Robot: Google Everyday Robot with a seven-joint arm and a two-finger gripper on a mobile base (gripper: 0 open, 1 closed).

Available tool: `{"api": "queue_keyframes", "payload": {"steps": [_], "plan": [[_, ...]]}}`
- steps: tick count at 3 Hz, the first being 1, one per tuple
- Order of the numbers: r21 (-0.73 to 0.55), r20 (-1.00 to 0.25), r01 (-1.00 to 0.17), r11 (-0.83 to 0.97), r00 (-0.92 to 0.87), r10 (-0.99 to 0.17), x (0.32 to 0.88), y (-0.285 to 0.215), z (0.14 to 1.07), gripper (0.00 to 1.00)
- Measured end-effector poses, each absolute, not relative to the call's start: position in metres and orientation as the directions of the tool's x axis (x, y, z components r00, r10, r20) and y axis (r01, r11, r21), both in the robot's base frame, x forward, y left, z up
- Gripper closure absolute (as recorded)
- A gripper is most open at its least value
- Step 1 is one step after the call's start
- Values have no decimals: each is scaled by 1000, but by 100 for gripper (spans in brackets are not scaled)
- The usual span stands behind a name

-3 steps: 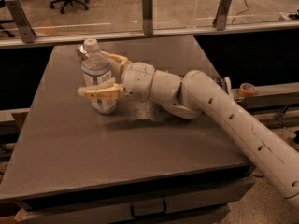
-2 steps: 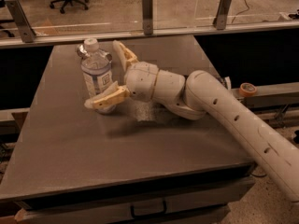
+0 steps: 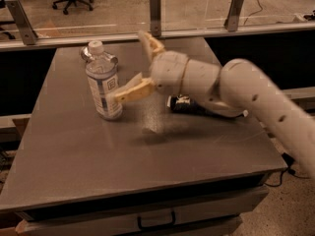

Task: Place blue plastic bottle upright

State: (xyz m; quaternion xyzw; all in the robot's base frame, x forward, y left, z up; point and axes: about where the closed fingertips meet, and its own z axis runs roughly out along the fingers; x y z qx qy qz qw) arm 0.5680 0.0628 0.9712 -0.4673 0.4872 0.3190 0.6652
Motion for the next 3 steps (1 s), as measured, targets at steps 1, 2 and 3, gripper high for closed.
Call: {"api": "queue_keyframes", "payload": {"steps": [1, 2, 3], "plan": [[-378, -926, -755, 536, 317, -207, 573, -32, 1029, 0], [-437, -899, -721, 537, 344, -270, 558, -29, 1058, 0], [-459, -888, -702, 544, 344, -305, 571, -51, 1051, 0]]}}
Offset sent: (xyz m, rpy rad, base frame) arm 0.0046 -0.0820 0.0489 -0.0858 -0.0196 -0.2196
